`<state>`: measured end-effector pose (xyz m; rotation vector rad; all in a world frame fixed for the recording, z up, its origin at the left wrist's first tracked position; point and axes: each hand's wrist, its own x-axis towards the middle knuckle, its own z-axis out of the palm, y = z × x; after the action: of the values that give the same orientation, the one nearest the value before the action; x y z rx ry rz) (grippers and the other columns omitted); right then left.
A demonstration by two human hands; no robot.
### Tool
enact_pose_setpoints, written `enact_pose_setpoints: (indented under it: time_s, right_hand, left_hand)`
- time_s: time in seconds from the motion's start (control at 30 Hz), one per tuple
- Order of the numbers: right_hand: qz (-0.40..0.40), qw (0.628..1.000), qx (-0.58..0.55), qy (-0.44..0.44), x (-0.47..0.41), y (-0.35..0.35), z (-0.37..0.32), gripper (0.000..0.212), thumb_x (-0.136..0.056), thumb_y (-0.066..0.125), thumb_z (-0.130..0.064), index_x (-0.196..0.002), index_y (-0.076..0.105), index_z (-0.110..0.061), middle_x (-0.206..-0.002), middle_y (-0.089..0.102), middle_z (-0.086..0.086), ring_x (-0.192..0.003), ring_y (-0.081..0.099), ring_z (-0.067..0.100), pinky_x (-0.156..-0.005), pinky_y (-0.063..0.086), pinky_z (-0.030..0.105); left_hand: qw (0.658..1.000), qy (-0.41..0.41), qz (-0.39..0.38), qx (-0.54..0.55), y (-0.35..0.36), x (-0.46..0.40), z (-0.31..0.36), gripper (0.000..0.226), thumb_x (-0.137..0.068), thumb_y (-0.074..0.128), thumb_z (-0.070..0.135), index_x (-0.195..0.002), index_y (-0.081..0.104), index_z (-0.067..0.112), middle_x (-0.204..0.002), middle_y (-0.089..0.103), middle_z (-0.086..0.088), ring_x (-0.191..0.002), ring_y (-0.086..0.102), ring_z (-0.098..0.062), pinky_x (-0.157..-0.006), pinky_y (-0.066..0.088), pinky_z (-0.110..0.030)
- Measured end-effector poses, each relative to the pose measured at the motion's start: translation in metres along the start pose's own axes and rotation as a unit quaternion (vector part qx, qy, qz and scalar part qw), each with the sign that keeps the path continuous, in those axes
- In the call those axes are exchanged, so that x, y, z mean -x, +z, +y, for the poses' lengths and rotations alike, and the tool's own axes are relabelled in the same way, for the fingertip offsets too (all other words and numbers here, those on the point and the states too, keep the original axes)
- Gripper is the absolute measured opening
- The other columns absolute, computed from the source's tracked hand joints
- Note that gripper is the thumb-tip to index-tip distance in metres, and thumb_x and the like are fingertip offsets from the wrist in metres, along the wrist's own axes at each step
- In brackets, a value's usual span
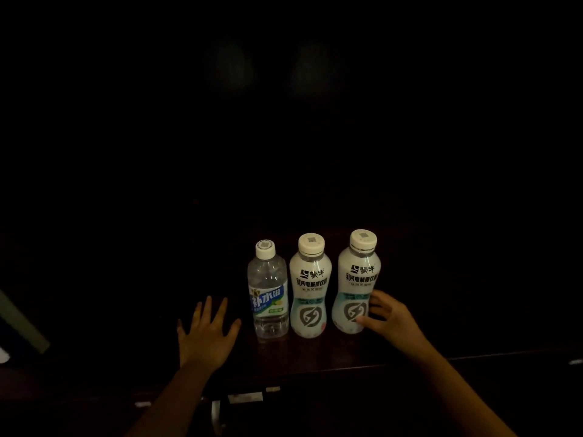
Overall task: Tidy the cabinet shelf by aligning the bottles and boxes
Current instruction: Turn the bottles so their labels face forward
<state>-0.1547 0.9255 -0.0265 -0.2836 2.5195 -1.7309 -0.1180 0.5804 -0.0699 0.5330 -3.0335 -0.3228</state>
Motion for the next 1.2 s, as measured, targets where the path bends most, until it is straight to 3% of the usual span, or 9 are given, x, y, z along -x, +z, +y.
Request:
enact_pose_setpoints:
  time_s: [0.13,0.23,0.53,0.7,0.83,1.07,1.2]
  right_hand:
    - [-0.008,1.0,0.015,-0.01,-0.003,0.002,0.001,0.056,-0.072,0.074,-0.013,-0.121,0.05,-0.026,-0.116,0.058,-0.009,-0.106,0.056,0.006,-0.075,0.049,0.014]
    - [-0.019,1.0,0.018,-0.014,-0.004,0.005,0.0,0.054,-0.071,0.075,-0.013,-0.114,0.05,-0.034,-0.112,0.058,-0.014,-0.102,0.056,0.001,-0.071,0.05,0.01]
    - [-0.011,1.0,0.023,-0.011,-0.004,0.008,0.003,0.056,-0.072,0.073,-0.012,-0.121,0.051,-0.027,-0.116,0.057,-0.012,-0.105,0.054,0.004,-0.081,0.047,0.017]
    - [-0.009,1.0,0.02,-0.021,-0.002,0.009,0.0,0.052,-0.072,0.074,-0.013,-0.109,0.05,-0.041,-0.11,0.058,-0.018,-0.101,0.056,-0.001,-0.074,0.049,0.012]
    - [-0.002,1.0,0.02,-0.021,-0.002,0.011,0.004,0.055,-0.071,0.075,-0.013,-0.118,0.052,-0.031,-0.116,0.059,-0.012,-0.107,0.056,0.006,-0.09,0.048,0.025]
    - [-0.009,0.999,0.039,-0.022,-0.001,0.011,0.001,0.054,-0.071,0.074,-0.015,-0.111,0.048,-0.042,-0.111,0.057,-0.019,-0.103,0.054,-0.001,-0.079,0.047,0.014]
    - [-0.008,0.999,0.029,-0.017,-0.001,0.011,0.0,0.057,-0.072,0.074,-0.012,-0.12,0.05,-0.03,-0.115,0.057,-0.016,-0.103,0.055,0.0,-0.078,0.049,0.014]
  left_hand:
    - [1.0,0.0,-0.004,0.004,-0.001,0.0,0.0,0.065,-0.088,0.02,0.063,-0.145,0.0,0.038,-0.159,-0.008,0.002,-0.145,-0.011,-0.017,-0.114,-0.003,-0.055]
    - [1.0,-0.002,-0.006,0.001,-0.001,0.0,0.001,0.065,-0.088,0.02,0.063,-0.145,-0.001,0.038,-0.159,-0.009,0.002,-0.145,-0.011,-0.017,-0.115,-0.003,-0.055]
    - [1.0,-0.004,-0.005,0.003,0.001,0.0,0.0,0.065,-0.088,0.02,0.064,-0.144,0.0,0.039,-0.159,-0.008,0.002,-0.145,-0.011,-0.017,-0.114,-0.002,-0.055]
    - [1.0,-0.004,0.002,0.001,0.002,-0.001,-0.001,0.065,-0.087,0.02,0.064,-0.144,0.0,0.039,-0.159,-0.006,0.002,-0.145,-0.01,-0.017,-0.114,-0.001,-0.056]
    - [1.0,-0.005,-0.002,0.005,0.003,-0.002,-0.001,0.065,-0.087,0.019,0.065,-0.144,-0.001,0.04,-0.159,-0.008,0.002,-0.145,-0.011,-0.017,-0.114,-0.002,-0.055]
    - [1.0,-0.005,-0.003,0.006,0.002,-0.001,0.0,0.065,-0.088,0.02,0.064,-0.144,-0.001,0.039,-0.159,-0.007,0.002,-0.145,-0.011,-0.017,-0.114,-0.002,-0.055]
    - [1.0,-0.003,-0.002,0.005,0.002,-0.002,-0.001,0.065,-0.088,0.02,0.064,-0.144,0.0,0.039,-0.159,-0.007,0.002,-0.145,-0.01,-0.017,-0.115,-0.001,-0.055]
